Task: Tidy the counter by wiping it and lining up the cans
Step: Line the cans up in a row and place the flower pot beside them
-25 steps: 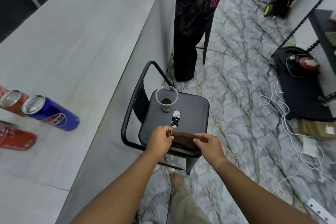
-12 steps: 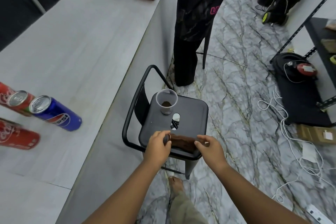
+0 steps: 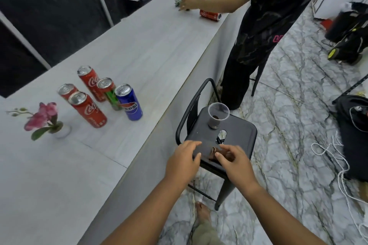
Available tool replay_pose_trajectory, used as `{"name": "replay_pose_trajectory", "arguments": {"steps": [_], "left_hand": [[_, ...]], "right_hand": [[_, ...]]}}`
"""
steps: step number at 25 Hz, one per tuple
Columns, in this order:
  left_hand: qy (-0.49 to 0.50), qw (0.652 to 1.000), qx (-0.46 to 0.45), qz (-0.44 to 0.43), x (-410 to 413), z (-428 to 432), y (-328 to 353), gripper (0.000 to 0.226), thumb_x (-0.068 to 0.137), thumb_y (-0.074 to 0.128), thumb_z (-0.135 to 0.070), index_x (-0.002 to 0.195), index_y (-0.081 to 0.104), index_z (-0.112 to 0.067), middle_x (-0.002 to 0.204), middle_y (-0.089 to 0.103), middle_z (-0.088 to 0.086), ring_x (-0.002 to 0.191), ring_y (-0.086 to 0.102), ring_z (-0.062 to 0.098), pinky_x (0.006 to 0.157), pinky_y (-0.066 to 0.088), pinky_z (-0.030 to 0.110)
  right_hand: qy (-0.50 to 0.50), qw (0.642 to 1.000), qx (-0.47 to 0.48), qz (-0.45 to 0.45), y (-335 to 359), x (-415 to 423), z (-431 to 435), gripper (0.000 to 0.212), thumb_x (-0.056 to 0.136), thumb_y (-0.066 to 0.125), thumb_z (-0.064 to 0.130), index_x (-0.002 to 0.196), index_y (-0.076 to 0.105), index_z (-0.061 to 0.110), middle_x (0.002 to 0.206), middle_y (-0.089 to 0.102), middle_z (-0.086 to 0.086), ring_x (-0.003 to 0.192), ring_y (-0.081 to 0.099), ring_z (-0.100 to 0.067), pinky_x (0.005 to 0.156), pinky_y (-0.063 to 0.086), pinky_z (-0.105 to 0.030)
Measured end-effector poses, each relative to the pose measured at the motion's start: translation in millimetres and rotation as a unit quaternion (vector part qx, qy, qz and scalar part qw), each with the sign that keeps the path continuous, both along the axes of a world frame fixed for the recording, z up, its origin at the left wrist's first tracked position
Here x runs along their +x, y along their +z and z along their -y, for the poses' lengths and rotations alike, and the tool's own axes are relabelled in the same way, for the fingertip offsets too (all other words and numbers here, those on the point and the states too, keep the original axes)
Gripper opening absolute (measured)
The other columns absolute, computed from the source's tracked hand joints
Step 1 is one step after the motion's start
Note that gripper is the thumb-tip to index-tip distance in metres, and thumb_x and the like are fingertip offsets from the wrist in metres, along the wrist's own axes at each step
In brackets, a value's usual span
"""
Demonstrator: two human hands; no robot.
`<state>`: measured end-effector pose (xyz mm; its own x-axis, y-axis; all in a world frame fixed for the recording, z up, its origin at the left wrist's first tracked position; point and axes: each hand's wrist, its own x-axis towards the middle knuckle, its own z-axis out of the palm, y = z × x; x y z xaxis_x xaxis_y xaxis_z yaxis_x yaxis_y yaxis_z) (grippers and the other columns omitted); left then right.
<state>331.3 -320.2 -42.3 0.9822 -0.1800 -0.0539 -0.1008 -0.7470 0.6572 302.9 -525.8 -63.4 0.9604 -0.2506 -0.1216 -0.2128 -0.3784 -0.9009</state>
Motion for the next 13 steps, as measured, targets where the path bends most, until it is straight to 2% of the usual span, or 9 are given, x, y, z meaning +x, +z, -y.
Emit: {"name": "replay_pose_trajectory", "arguments": {"steps": [3,6,8,13], "left_hand": [[0.031,0.998,0.026,0.042,-18,-39,12,0.035,0.105,0.060,-0.034,0.140,0.062,-0.037,0.139,0.063,-0.016,0.126,0.057,0.008,0.095,0.053,0.029],[0.082,0.994,0.022,0.066,-38,-88,24,0.031,0.105,0.061,-0.034,0.136,0.064,-0.036,0.133,0.065,-0.014,0.123,0.059,0.009,0.097,0.055,0.032],[0.122,0.990,0.013,0.073,-48,-123,31,0.030,0.105,0.062,-0.034,0.134,0.063,-0.039,0.134,0.064,-0.017,0.123,0.059,0.007,0.098,0.055,0.031],[0.229,0.970,-0.022,0.077,-61,-199,51,0.030,0.104,0.067,-0.037,0.133,0.065,-0.041,0.140,0.063,-0.019,0.126,0.061,0.005,0.095,0.046,0.017]], "right_hand": [[0.055,0.997,-0.042,0.021,17,2,-33,0.028,0.095,0.081,0.034,0.122,0.075,0.032,0.109,0.063,0.011,0.101,0.066,-0.005,0.088,0.054,-0.025],[0.101,0.993,-0.052,0.039,37,1,-74,0.030,0.097,0.078,0.038,0.126,0.072,0.035,0.115,0.060,0.017,0.108,0.060,-0.003,0.090,0.050,-0.027],[0.120,0.990,-0.052,0.048,49,1,-101,0.031,0.098,0.077,0.037,0.128,0.073,0.031,0.118,0.060,0.018,0.111,0.059,-0.002,0.094,0.051,-0.030],[0.160,0.985,-0.038,0.057,73,11,-152,0.033,0.098,0.077,0.034,0.131,0.072,0.029,0.118,0.060,0.014,0.111,0.062,-0.008,0.095,0.056,-0.036]]}}
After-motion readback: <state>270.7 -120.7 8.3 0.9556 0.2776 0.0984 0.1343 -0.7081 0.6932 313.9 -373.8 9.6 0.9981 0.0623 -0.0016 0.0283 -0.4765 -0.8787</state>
